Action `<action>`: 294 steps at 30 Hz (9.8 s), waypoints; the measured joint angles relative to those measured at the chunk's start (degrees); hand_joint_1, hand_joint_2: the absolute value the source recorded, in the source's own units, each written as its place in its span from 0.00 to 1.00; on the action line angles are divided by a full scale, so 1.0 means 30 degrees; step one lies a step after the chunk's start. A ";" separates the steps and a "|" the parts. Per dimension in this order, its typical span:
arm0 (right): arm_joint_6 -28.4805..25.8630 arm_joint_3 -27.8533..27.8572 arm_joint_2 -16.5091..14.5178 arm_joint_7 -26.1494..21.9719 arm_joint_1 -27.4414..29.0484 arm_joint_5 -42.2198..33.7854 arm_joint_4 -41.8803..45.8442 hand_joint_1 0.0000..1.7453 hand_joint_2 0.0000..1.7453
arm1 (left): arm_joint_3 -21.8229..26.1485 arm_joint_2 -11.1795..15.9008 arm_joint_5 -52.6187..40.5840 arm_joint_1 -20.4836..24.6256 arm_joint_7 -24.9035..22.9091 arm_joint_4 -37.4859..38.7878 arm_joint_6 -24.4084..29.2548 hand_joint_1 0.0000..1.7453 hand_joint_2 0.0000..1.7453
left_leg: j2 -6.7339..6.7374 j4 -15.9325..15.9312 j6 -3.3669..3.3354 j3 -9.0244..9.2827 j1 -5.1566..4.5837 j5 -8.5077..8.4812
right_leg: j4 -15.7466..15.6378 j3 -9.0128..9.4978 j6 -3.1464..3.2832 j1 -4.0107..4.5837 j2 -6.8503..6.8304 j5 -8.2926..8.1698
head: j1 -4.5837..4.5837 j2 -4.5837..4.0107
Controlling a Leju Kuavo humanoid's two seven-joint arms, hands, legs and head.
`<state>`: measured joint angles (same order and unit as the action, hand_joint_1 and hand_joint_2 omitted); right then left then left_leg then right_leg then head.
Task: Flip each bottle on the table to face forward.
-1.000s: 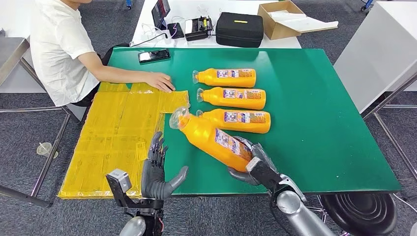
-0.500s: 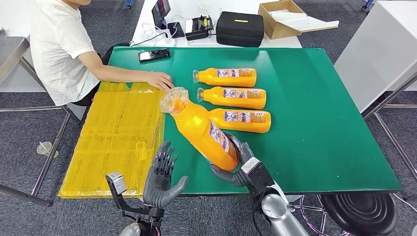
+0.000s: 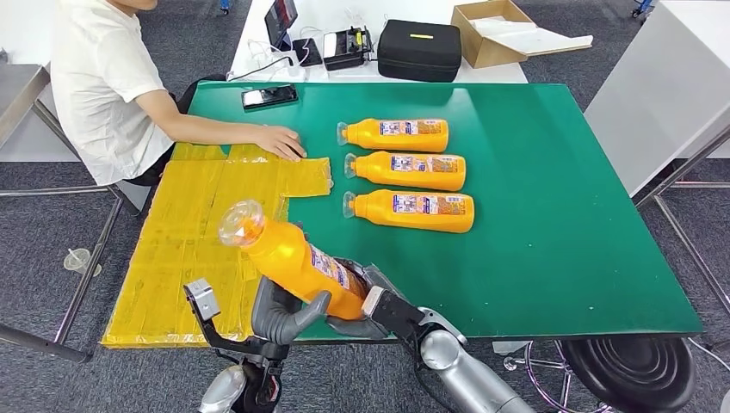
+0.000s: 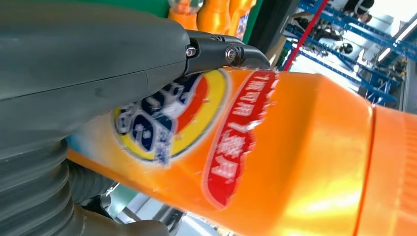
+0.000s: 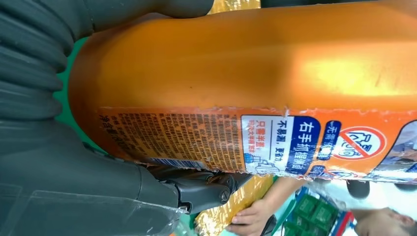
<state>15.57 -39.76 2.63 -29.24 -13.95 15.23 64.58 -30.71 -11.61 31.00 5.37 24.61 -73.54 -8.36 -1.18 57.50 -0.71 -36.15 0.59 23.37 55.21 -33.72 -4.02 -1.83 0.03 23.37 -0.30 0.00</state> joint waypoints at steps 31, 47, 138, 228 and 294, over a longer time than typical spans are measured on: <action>-0.0667 -0.1289 -0.0184 -0.0337 -0.0199 -0.1160 -0.1776 0.00 1.00 | 0.1053 -0.0199 0.1279 0.0195 0.0435 0.0187 -0.1980 1.00 1.00 | 0.0003 0.0000 0.0001 -0.0036 0.0001 0.0002 | 0.0000 -0.0038 0.0000 0.0001 0.0001 0.0001 | 0.0000 0.0000; -1.4868 0.2546 -0.1069 0.0274 0.2164 0.4687 -0.1229 0.00 0.00 | 0.1120 0.0028 -0.6488 -0.0822 0.2705 -0.2624 0.6182 1.00 1.00 | -0.0002 -0.0001 0.0000 -0.0056 0.0000 0.0004 | 0.0000 -0.0051 0.0000 0.0000 -0.0002 0.0003 | 0.0002 0.0000; -0.9535 0.6537 0.1186 0.6452 -0.1923 1.4280 -0.4917 0.00 1.00 | 0.2064 0.2610 -2.6263 0.4926 -0.3924 0.6406 0.4905 0.00 1.00 | -0.0018 -0.0003 -0.0014 0.0057 -0.0032 -0.0077 | 0.0004 0.0075 0.0015 -0.0020 -0.0014 -0.0075 | 0.0000 0.0000; -0.3224 0.7725 0.3011 0.0989 0.0629 0.2275 -0.1893 1.00 1.00 | 0.0832 -0.0111 -0.5069 -0.0191 0.0789 -0.0171 0.5836 0.00 1.00 | 0.0097 -0.0007 0.0020 0.0285 0.0012 0.0076 | -0.0030 0.0258 0.0006 0.0025 0.0109 0.0003 | -0.0004 0.0000; -0.1057 0.2315 -0.0251 -0.1413 0.0271 -0.0457 -0.0420 1.00 1.00 | 0.0018 -0.0906 0.0100 0.2933 -0.1066 0.4079 0.0595 0.49 1.00 | 0.0077 -0.0002 0.0014 0.0067 0.0003 0.0051 | -0.0015 0.0063 0.0003 0.0005 0.0095 0.0003 | -0.0002 0.0000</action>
<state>12.40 -32.82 1.87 -33.48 -13.14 13.86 63.32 -30.66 -14.32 31.30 14.16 21.41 -61.30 -6.57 -0.94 57.49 -0.67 -35.95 0.60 23.53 55.16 -33.53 -4.01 -1.82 0.32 23.37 -0.31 0.00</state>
